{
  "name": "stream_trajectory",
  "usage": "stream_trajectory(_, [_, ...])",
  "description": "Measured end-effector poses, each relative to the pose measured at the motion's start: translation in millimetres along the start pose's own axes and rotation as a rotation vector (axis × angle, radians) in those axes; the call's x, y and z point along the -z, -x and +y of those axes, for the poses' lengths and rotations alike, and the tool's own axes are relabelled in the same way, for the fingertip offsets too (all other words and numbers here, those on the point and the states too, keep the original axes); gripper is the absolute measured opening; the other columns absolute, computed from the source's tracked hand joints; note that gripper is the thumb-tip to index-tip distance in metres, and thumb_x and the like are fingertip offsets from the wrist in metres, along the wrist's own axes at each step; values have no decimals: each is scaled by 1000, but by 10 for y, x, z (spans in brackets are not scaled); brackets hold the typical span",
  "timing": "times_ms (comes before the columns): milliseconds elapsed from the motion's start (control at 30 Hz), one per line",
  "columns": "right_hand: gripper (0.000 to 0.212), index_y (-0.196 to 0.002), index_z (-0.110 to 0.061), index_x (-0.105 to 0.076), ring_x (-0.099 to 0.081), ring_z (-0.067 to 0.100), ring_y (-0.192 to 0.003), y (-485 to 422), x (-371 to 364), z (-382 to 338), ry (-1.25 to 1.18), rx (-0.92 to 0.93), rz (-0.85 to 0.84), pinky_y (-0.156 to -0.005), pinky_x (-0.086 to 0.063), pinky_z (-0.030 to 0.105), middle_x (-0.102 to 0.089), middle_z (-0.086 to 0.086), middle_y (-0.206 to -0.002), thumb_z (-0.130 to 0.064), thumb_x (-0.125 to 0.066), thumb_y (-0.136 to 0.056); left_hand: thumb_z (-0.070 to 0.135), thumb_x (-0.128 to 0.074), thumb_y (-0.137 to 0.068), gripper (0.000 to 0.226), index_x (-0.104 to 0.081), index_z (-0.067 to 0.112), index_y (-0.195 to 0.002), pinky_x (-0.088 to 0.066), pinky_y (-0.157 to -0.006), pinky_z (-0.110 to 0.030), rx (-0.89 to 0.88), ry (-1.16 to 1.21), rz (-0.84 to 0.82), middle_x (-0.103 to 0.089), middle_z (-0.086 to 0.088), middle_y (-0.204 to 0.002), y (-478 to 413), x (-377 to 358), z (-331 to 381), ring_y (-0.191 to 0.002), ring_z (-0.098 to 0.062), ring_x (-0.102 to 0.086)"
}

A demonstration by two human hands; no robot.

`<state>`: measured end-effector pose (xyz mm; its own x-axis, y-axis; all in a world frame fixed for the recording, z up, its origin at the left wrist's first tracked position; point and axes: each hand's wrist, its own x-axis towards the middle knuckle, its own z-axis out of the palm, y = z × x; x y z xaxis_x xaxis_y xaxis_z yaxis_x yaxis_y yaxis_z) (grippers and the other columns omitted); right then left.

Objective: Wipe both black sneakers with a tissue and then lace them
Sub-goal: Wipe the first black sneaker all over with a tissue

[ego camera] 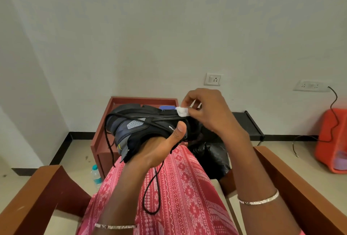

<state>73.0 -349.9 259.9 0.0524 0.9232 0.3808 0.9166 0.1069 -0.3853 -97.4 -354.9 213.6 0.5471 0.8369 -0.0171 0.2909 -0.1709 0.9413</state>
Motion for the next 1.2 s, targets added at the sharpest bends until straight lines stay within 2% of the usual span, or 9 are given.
stream_trajectory(67, [21, -79, -29, -72, -63, 4, -73, -12, -69, -67, -77, 36, -2, -72, -55, 30, -71, -13, -83, -8, -74, -78, 79, -25, -72, 91, -38, 30, -148, -31, -92, -9, 5, -17, -2, -46, 26, -110, 16, -16, 34, -107, 16, -50])
stream_trajectory(167, [20, -82, -24, -77, -65, 1, -73, -51, -203, -264, -237, 134, -30, -70, -50, 14, -72, -14, -80, -5, -74, -77, 109, -14, -35, 134, -35, 38, -147, -22, -102, -20, -7, -98, 13, -39, 25, -123, 30, -25, 16, -121, 3, -33])
stream_trajectory(367, [21, -89, -23, -77, -64, 4, -79, -39, -191, -304, -335, 236, -19, -71, -47, 14, -71, -12, -87, -3, -72, -82, 110, -9, -14, 96, -39, 52, -86, -25, -96, -23, 35, -137, -17, -36, 35, -90, 103, 27, 101, -90, 13, -37])
stream_trajectory(600, [24, -92, -30, -75, -58, 9, -81, 41, 48, 135, -25, 10, -58, -79, -53, 39, -65, -8, -91, -8, -67, -86, 109, -10, -8, 142, -50, 44, -127, -25, -94, -20, 49, -155, -11, -39, 47, -72, 97, 53, 89, -72, 28, -39])
stream_trajectory(733, [27, -97, -29, -76, -60, 11, -87, 106, -58, 20, -88, 80, -49, -80, -52, 40, -65, -8, -94, -8, -63, -88, 109, -6, -10, 116, -47, 53, -103, -26, -93, -20, 35, -189, -29, -34, 36, -91, 81, 18, 106, -98, 6, -36])
stream_trajectory(833, [25, -98, -25, -77, -63, 10, -90, 134, -206, -206, -219, 167, -32, -80, -52, 32, -68, -7, -96, -7, -63, -88, 110, -5, -15, 125, -48, 49, -115, -25, -96, -19, -5, -196, -35, -42, 23, -108, 54, 6, 41, -111, 1, -34])
stream_trajectory(900, [23, -98, -23, -78, -63, 7, -92, 144, -276, -311, -289, 210, -7, -81, -51, 24, -69, -9, -97, -6, -65, -89, 110, -6, -13, 108, -44, 56, -99, -27, -95, -21, 17, -170, -33, -42, 13, -114, 55, 6, 45, -111, -2, -35])
stream_trajectory(1033, [22, -99, -31, -77, -56, 13, -96, 129, -290, -219, -211, 188, 40, -84, -46, 32, -70, -13, -96, -14, -64, -93, 110, -4, -11, 122, -50, 52, -109, -28, -96, -22, 24, -175, -13, -43, 14, -113, 32, 50, 6, -115, -6, -42])
stream_trajectory(1200, [26, -103, -22, -76, -50, 21, -99, 219, -259, 61, 8, -10, 149, -78, -37, 29, -69, -2, -98, -4, -60, -92, 108, 2, -5, 116, -46, 38, -84, -38, -71, -19, 117, -213, -21, -41, 19, -81, -1, 62, -17, -75, 6, -39])
